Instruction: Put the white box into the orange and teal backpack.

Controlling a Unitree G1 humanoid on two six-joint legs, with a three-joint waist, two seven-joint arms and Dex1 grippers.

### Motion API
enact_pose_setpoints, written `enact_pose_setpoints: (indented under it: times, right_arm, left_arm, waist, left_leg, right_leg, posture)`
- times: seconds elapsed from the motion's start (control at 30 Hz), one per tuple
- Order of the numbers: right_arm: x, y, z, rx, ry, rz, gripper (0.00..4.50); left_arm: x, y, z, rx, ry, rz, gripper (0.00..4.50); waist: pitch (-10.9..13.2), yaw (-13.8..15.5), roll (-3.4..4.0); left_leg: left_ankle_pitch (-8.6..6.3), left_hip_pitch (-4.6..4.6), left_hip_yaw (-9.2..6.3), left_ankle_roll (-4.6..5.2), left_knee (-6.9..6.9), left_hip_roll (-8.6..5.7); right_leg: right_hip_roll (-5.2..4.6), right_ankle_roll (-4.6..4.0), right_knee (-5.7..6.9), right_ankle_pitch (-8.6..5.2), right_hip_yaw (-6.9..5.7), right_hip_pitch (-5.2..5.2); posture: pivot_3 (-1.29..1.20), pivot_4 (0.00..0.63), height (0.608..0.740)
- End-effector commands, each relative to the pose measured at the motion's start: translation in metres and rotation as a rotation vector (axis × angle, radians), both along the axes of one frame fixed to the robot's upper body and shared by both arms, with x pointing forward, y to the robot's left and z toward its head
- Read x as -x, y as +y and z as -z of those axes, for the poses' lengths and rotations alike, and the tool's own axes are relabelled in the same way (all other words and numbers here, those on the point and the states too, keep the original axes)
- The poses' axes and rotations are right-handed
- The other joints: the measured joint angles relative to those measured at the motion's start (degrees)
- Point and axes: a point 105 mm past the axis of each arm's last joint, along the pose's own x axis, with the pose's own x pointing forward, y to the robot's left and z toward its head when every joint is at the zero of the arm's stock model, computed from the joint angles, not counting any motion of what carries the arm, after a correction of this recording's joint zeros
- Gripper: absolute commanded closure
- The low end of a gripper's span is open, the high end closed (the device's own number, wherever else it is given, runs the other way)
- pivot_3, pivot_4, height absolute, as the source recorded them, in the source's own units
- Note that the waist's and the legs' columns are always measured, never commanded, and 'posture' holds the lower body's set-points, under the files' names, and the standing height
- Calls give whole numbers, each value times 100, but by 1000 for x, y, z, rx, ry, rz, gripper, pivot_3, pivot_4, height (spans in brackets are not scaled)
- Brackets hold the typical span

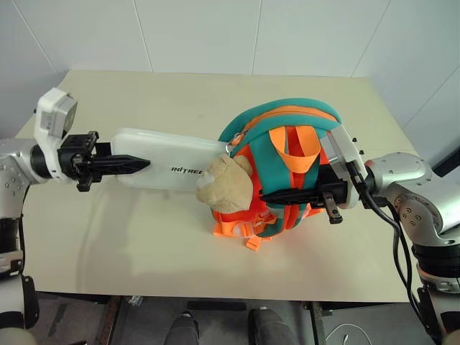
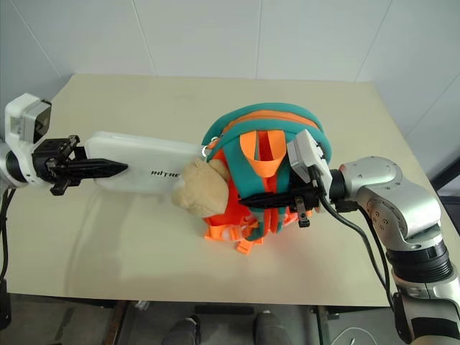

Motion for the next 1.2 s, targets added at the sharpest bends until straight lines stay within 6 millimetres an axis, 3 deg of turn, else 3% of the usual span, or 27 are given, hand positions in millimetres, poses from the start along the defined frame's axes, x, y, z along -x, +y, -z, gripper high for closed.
enact_pose_setpoints:
  times: [0.03, 0.3, 0.4, 0.63, 0.87, 0.97, 1.1, 1.2]
  right_arm:
    - [2, 3, -7, -15, -45, -21, 4500]
    - [1, 8, -8, -28, -52, -32, 4500]
    - [2, 10, -7, -33, -51, -35, 4500]
    - [5, 13, -4, -35, -43, -41, 4500]
    - [6, 15, -2, -37, -40, -41, 4500]
    - [6, 16, -2, -39, -42, -40, 4500]
    - [7, 16, -2, -42, -44, -38, 4500]
    - [7, 17, -2, -43, -44, -36, 4500]
  left_arm:
    - [-15, -8, -7, -67, -44, -62, 3185]
    - [-54, -44, -6, -65, -12, -157, 3198]
    - [-65, -59, 5, -94, 21, -176, 3199]
    - [-62, -117, 27, -35, 64, -53, 3200]
    - [-65, -157, 38, -26, 45, -36, 3200]
    - [-57, -162, 37, -39, 55, 1, 2252]
    - [-50, -154, 32, -51, 57, 13, 1026]
    - [-39, -135, 20, -59, 28, 19, 99]
  waist:
    - [0, -1, 0]
    - [0, 4, 0]
    - [0, 15, 0]
    - [0, 28, 0]
    - [0, 46, 0]
    - [0, 88, 0]
    - [1, 81, 2]
    - [3, 60, 5]
  left_leg:
    - [0, 0, 0, 0, 1, 0]
    - [-2, 4, 0, 3, 24, 0]
    - [-2, 8, 0, 4, 36, 0]
    - [-4, 16, 0, 8, 57, -1]
    - [-4, 17, 0, 8, 56, -1]
    - [-5, 17, 0, 8, 60, -2]
    - [-5, 17, 0, 9, 55, -2]
    - [-5, 16, 0, 9, 50, -2]
  right_leg:
    - [0, 0, 0, 0, 0, 1]
    - [0, 9, 1, 5, -1, 23]
    - [0, 13, 0, 7, -3, 37]
    - [0, 28, -8, 15, -2, 67]
    - [0, 29, -10, 15, -1, 68]
    - [0, 32, -10, 17, 0, 69]
    - [1, 32, -13, 17, 1, 69]
    - [1, 32, -18, 17, 1, 67]
  posture:
    - [0, 150, 740]
    - [0, 150, 740]
    - [0, 150, 740]
    - [0, 150, 740]
    - [0, 150, 740]
    - [0, 150, 740]
    - [0, 150, 740]
    - [0, 150, 740]
